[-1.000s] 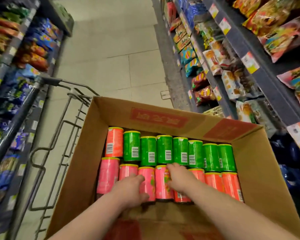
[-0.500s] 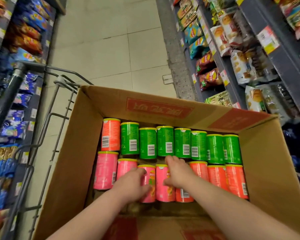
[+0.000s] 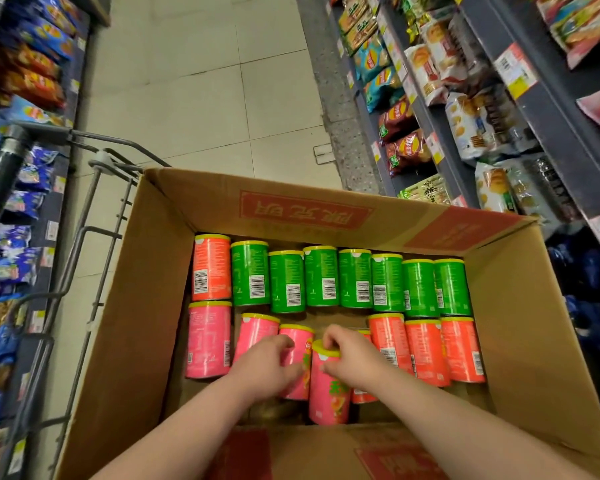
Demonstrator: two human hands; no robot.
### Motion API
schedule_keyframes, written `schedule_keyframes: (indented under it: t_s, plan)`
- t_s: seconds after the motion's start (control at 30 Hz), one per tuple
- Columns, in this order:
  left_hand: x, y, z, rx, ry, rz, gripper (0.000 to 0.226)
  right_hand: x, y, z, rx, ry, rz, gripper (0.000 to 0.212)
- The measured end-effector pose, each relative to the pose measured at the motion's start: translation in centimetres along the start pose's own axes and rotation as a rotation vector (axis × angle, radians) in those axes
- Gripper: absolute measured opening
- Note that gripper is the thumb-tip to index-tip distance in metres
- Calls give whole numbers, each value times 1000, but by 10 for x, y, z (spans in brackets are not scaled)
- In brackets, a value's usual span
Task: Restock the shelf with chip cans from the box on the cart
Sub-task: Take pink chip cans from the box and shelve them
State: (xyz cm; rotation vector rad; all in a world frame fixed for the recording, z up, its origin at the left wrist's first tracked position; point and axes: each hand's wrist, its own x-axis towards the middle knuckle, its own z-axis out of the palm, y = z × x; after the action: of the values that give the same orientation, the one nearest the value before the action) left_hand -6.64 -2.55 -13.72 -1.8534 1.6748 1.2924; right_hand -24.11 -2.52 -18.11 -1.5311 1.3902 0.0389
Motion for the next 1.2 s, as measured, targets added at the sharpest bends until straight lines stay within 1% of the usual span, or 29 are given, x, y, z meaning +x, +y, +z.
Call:
schedule_keyframes:
  t_s: [0.17,0.23,0.33,0.4,0.43,0.5,0.57,0.6,0.63,0.67,0.73,0.77,0.8,0.83,0.87,0.9,1.0,1.07,1.13,1.2]
  plan:
    - [-1,1,2,-110,-7,-13,59,-3,-8,-23,72,65,29,28]
    - [-1,2,2,-203,-22,-33,66,-2,-15,-34,138,118,19,29]
    - [-5,6,-1,-491,-62,-44,94,1,-32,-44,254,170,-54,32]
    - [-2,3,-1,-586,-27,-36,115,3,-44,-42,329,166,-89,33]
    - [-1,2,-1,-604,-8,-38,114,5,-49,-40,358,156,-100,31]
    - [-7,3,-10,-652,34,-43,89,8,-54,-34,434,159,-119,25]
    - [-12,1,-18,-715,98,-86,70,11,-55,-33,522,194,-92,12]
    - [-15,-3,-23,-738,131,-122,65,12,-54,-32,521,208,-67,5]
    - [-18,-7,-28,-772,171,-143,64,14,-51,-31,470,213,-37,4]
    - [-19,-14,-32,-803,206,-149,68,16,-47,-29,388,193,3,9]
    - [-24,-23,-39,-874,274,-159,79,21,-41,-21,176,94,103,25]
    - [-26,-27,-41,-907,302,-165,75,23,-39,-16,84,46,142,34]
    - [-28,-31,-42,-923,323,-169,63,25,-38,-11,26,7,162,42]
    - [-30,-34,-42,-943,347,-177,48,27,-40,-4,-6,-20,160,49]
    - [-30,-38,-41,-942,369,-187,40,29,-41,1,-26,-36,152,55]
    - [-31,-40,-41,-928,391,-194,38,30,-44,6,-41,-48,143,60]
    - [-34,-47,-39,-927,415,-193,43,34,-52,17,-105,-53,159,72]
    - [-35,-48,-38,-948,408,-202,46,37,-53,21,-145,-36,173,77]
    - [-36,-48,-37,-950,399,-210,45,39,-53,24,-170,-25,170,80]
    - [-35,-49,-37,-965,394,-211,49,39,-54,27,-185,-25,172,82]
